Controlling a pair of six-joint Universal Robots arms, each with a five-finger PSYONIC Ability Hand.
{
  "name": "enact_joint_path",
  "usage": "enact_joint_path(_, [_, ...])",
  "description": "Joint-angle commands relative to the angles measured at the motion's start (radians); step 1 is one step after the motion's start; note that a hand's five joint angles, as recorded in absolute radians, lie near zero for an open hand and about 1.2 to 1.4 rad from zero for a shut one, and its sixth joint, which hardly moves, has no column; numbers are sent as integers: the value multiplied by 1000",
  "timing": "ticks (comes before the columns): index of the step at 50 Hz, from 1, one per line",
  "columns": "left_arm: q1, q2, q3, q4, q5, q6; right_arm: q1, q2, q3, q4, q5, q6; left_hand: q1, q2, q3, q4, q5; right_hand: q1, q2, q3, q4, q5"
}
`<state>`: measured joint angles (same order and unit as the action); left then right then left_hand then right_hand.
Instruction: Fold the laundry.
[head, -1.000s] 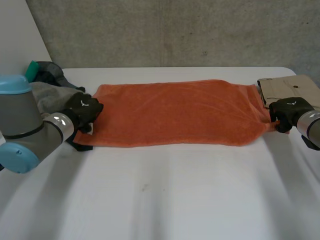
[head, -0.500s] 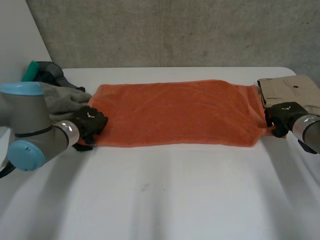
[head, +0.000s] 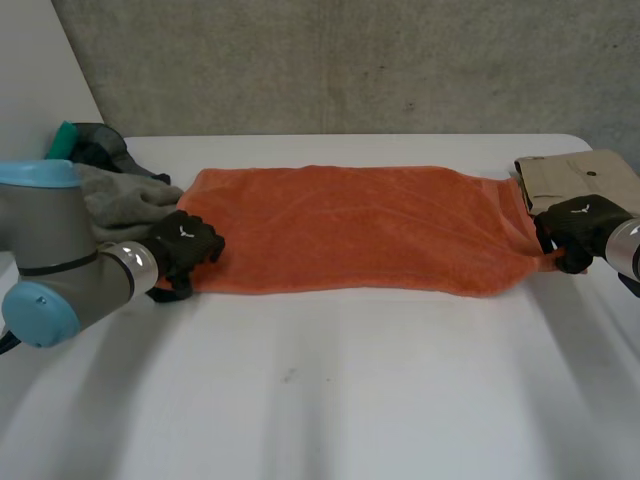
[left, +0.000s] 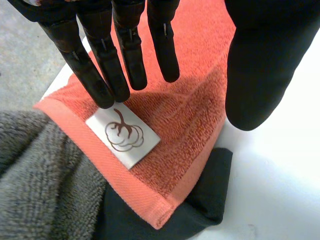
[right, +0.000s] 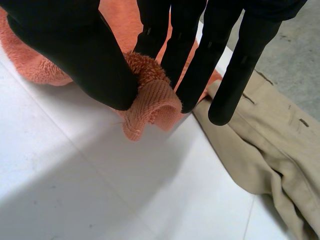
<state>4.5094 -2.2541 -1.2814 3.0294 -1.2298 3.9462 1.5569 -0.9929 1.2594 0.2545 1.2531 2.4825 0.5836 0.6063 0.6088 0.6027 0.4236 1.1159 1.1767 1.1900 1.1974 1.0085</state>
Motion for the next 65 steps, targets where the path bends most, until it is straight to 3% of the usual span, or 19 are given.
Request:
enact_joint_path(1, [-9,-73,57,-1,-53,7,3,33,9,-24,11,22,88,65,63,69,73,280,220,206,199,213])
enact_joint_path(7, [-10,-101,93,5,-68,10,2,42,11,-43,11,21,211,188,186,192,196,280,220,206,199,213])
enact_joint_path(10, [-12,-110,111,14,-68,7,0,40,12,-47,11,26,422,399,397,403,407,280,220,206,199,213])
enact_joint_path(13, [-15,-116,123,22,-68,8,2,39,17,-50,12,24,812,789,786,793,797,280,220,206,199,213])
enact_joint_path(18, [-15,-64,103,16,-71,-5,-1,28,23,-49,15,19,813,790,787,794,798,280,220,206,199,213])
enact_joint_path(26, [-24,163,-61,-6,-34,-59,-27,-21,15,29,11,-28,813,790,787,794,798,280,220,206,199,213])
enact_joint_path(30, [-15,232,-165,-116,-54,-42,-67,-58,15,176,6,-189,813,790,787,794,798,280,220,206,199,213])
enact_joint_path(34, [7,306,-268,-314,-77,27,-138,-70,17,456,20,-492,813,790,787,794,798,280,220,206,199,213])
enact_joint_path(39, [13,346,-309,-466,-59,100,-166,-59,-12,632,55,-674,813,790,787,794,798,280,220,206,199,213])
enact_joint_path(43, [-13,337,-274,-478,-63,119,-159,-24,-64,580,62,-597,813,790,787,794,798,280,220,206,199,213])
enact_joint_path(48, [-64,251,-139,-400,-106,82,-112,33,-133,450,65,-478,813,790,787,794,798,280,220,206,199,213])
enact_joint_path(56, [-156,29,230,-273,-221,-114,-34,121,-198,67,113,-185,813,790,787,794,798,280,220,206,199,213])
enact_joint_path(65, [-211,-217,609,-248,-293,-150,40,221,-251,-276,219,-128,813,790,787,794,798,280,220,206,199,213])
